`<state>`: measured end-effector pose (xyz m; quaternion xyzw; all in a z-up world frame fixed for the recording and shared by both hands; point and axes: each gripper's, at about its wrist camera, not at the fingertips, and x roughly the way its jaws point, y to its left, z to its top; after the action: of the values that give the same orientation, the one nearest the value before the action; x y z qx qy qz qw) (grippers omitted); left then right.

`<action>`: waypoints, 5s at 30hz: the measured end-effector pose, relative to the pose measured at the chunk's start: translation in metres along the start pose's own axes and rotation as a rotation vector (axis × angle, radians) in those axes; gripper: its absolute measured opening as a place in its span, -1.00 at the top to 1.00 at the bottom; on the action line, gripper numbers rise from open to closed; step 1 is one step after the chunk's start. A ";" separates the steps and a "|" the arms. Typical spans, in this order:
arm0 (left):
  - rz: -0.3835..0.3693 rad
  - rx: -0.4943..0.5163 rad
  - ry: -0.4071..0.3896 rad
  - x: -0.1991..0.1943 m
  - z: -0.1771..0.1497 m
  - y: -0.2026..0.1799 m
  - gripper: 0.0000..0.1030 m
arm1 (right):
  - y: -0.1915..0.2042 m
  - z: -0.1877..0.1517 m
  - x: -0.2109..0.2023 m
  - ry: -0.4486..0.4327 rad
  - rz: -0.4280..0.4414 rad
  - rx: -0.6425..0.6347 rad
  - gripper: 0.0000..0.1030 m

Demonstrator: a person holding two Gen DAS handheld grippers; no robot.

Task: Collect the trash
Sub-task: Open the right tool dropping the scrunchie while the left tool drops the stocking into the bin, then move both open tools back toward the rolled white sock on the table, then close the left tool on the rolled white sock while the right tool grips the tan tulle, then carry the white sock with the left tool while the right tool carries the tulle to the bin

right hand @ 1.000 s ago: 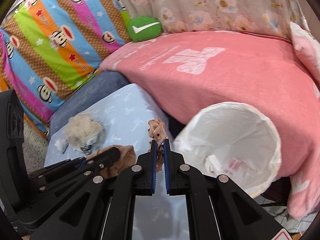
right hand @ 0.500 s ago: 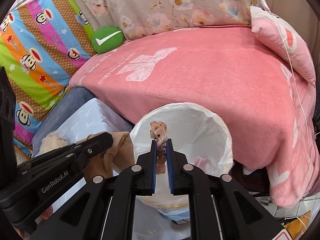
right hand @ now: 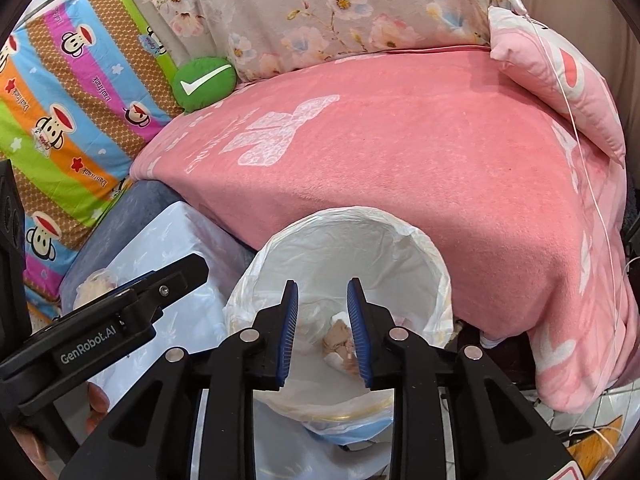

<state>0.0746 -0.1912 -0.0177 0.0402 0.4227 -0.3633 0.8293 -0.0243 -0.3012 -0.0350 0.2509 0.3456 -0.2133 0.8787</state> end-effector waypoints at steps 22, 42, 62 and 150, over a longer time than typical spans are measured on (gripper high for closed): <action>0.154 -0.177 -0.058 -0.041 -0.023 0.095 -0.27 | 0.100 -0.018 0.015 0.052 0.105 -0.172 0.39; 0.311 -0.334 -0.109 -0.086 -0.054 0.205 -0.30 | 0.230 -0.055 0.043 0.126 0.200 -0.362 0.33; 0.563 -0.555 -0.102 -0.113 -0.082 0.391 -0.74 | 0.374 -0.060 0.133 0.171 0.262 -0.469 0.00; 0.048 0.091 0.026 0.001 -0.020 -0.012 -0.26 | 0.013 0.023 -0.029 -0.072 0.042 0.001 0.79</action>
<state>0.0539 -0.1932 -0.0280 0.0929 0.4152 -0.3616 0.8296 -0.0250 -0.2983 0.0043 0.2507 0.3082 -0.2039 0.8948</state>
